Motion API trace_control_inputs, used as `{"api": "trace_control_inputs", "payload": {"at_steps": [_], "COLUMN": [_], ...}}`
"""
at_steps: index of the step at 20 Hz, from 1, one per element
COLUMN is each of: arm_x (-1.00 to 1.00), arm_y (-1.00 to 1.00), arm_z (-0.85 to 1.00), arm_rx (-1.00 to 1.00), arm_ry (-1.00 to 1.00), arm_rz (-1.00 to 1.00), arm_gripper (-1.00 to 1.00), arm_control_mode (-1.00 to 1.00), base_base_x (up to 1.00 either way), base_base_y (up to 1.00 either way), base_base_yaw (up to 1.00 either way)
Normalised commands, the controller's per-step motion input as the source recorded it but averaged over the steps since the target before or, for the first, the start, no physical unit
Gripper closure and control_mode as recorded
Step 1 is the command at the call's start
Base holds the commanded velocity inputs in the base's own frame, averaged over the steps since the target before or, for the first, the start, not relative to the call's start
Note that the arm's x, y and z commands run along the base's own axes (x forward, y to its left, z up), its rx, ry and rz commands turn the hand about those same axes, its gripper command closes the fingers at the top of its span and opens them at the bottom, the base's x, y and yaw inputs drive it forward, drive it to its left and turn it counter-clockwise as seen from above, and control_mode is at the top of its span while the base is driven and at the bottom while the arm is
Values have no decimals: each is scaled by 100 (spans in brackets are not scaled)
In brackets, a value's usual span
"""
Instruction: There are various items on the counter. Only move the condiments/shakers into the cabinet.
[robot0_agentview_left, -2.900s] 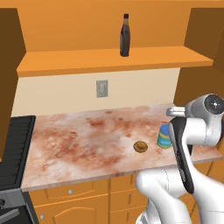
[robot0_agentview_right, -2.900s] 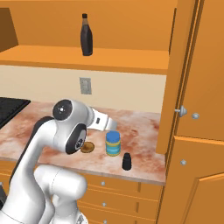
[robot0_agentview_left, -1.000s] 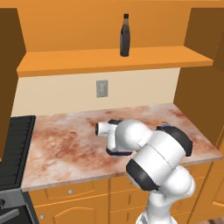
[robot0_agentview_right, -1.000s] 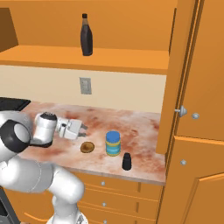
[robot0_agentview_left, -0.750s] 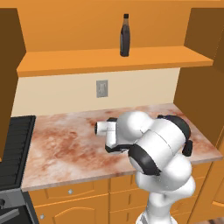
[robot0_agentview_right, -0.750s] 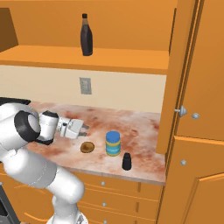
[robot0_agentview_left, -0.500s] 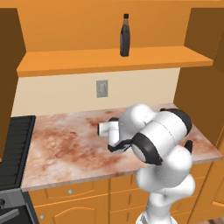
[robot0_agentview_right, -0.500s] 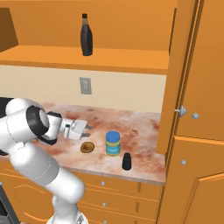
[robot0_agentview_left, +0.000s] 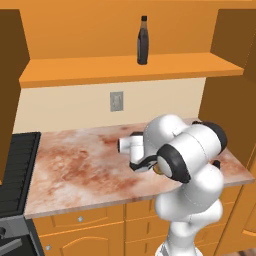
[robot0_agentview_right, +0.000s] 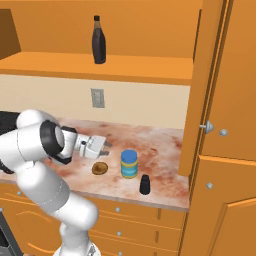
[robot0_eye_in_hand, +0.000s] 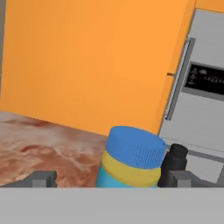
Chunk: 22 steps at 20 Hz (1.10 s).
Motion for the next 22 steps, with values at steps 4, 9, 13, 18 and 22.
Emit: {"api": "trace_control_inputs", "payload": {"at_steps": [4, 9, 13, 18, 22], "arm_x": [-24, -38, -37, -5, 0], "arm_y": [-42, -38, -18, -1, 0], "arm_z": [0, 0, 0, 0, 0], "arm_rx": [0, 0, 0, 0, 0], "arm_ry": [-12, -8, -4, -1, 0], "arm_rz": [-1, -1, -5, -1, 0], "arm_gripper": [-100, -100, -100, -100, -100], "arm_control_mode": [-100, -100, -100, -100, -100], "base_base_x": [0, 0, 0, 0, 0], "base_base_y": [0, 0, 0, 0, 0], "base_base_yaw": [0, 0, 0, 0, 0]}}
